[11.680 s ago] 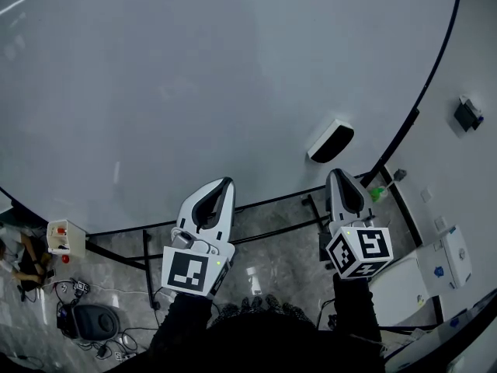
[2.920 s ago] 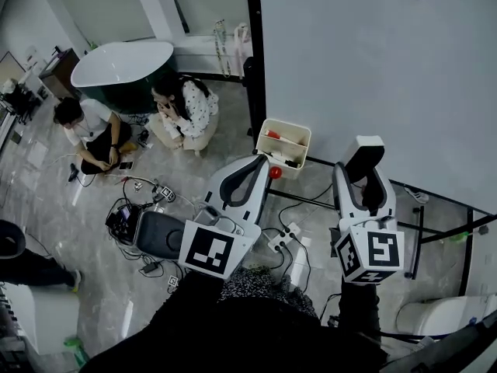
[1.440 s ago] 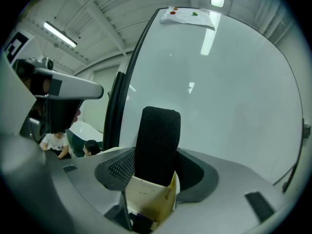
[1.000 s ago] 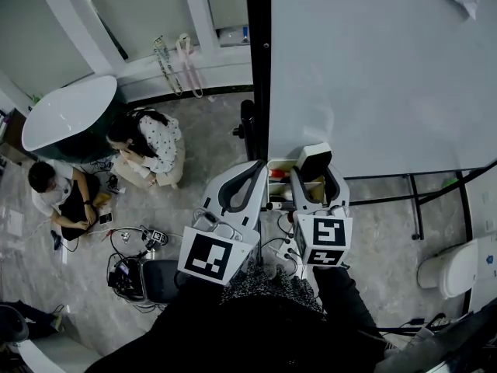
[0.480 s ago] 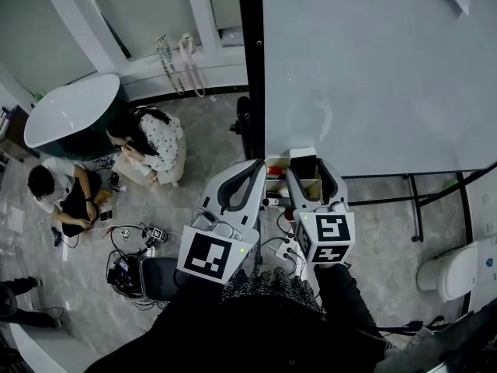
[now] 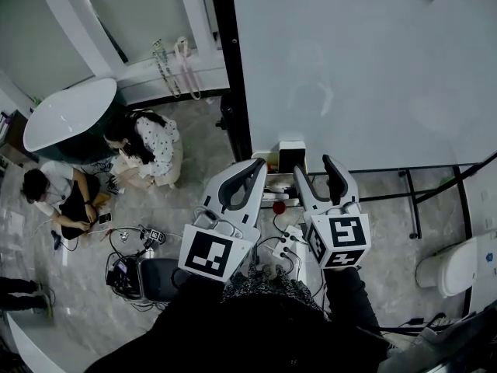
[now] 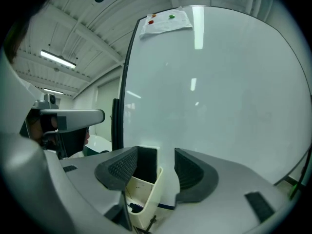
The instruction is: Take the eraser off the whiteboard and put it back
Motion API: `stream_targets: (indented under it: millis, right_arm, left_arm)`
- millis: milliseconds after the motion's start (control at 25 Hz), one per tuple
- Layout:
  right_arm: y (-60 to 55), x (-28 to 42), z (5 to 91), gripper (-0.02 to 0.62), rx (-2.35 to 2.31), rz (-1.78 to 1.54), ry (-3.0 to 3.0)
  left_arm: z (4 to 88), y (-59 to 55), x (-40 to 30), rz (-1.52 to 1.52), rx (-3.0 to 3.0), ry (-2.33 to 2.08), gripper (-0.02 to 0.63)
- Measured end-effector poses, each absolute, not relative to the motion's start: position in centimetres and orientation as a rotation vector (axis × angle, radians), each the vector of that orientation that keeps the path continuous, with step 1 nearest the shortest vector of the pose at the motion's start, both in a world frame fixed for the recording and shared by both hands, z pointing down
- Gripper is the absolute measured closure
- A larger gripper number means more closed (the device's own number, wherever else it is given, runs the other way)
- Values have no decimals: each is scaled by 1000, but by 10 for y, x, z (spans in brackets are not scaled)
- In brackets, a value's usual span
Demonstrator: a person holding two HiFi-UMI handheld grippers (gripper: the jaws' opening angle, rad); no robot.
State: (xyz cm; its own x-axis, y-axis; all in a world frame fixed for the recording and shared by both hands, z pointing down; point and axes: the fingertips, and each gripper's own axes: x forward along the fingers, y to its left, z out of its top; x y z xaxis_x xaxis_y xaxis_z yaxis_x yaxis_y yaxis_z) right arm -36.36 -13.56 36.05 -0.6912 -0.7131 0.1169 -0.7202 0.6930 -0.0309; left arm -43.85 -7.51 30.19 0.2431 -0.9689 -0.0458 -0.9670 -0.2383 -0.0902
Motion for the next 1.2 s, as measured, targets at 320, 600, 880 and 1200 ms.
stream_targets:
  millis: [320,600,880,1200]
  right_arm:
    - [-123,-307,325,351,1275,61,-2850]
    - [-115,-246,305,472,1354,20,-2852]
    - [-108,-191,295,521,1399,-49,-2826]
    - [-100,-135,292,581,1457,-78,-2806]
  left_arm:
    - [294,-73,-396,-2,-2408,1829,600]
    - [289,-70,-354,23,-2400,1832,600]
    - [290,-64,-319,34,-2375,1858,600]
    - [290,-56,-279,43,-2358,1868,600]
